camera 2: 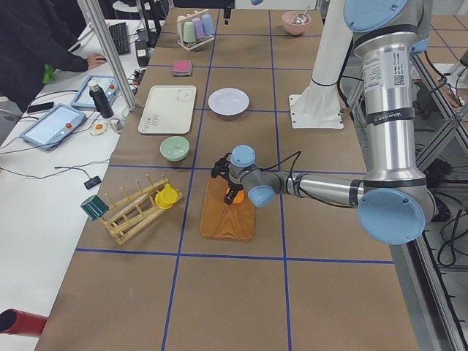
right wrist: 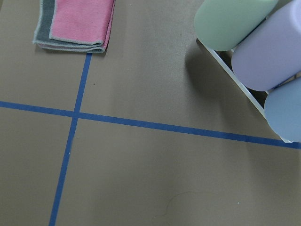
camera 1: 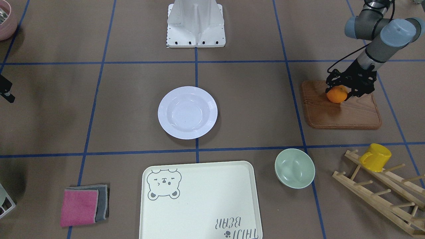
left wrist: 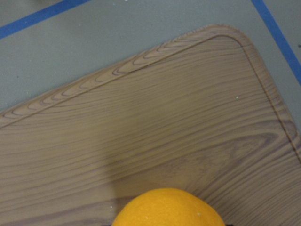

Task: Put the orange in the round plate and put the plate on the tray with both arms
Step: 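Lift the orange with the left gripper and carry it over the white plate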

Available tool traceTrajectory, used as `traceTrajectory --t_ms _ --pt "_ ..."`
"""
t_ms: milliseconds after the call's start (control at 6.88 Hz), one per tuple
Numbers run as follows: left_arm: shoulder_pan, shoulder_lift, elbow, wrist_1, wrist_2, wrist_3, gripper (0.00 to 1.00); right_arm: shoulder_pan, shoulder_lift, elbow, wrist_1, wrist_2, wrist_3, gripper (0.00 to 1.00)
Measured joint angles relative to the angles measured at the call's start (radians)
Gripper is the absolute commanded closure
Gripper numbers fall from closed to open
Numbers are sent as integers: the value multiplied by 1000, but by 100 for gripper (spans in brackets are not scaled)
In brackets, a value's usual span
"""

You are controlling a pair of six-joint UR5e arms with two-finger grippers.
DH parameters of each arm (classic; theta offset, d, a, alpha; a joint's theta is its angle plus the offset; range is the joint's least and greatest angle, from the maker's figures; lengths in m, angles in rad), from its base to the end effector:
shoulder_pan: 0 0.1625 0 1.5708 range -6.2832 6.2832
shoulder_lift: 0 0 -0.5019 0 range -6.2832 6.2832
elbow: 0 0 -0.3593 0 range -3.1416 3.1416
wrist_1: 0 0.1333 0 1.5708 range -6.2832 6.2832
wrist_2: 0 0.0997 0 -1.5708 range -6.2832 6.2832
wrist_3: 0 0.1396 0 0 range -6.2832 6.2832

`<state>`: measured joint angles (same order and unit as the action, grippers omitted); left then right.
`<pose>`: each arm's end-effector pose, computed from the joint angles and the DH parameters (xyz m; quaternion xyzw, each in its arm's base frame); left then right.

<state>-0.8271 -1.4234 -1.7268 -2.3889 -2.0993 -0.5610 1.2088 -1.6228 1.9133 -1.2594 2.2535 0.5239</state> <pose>0.2528 -0.3677 0.6642 0.1629 0.4255 0.1851 0.8707 -0.1212 -0.4478 0.5936 0.1153 -0.4086 -0.0261 0.9050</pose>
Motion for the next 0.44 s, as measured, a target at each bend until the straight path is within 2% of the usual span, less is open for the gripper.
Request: traceTrajectory --t_ms 145,436 --pt "1 -32 -49 51 -13 -43 100 0 1 0 0 2 2 0" --pt "8 -252 -105 300 -17 -141 100 -2 8 0 2 4 59 0"
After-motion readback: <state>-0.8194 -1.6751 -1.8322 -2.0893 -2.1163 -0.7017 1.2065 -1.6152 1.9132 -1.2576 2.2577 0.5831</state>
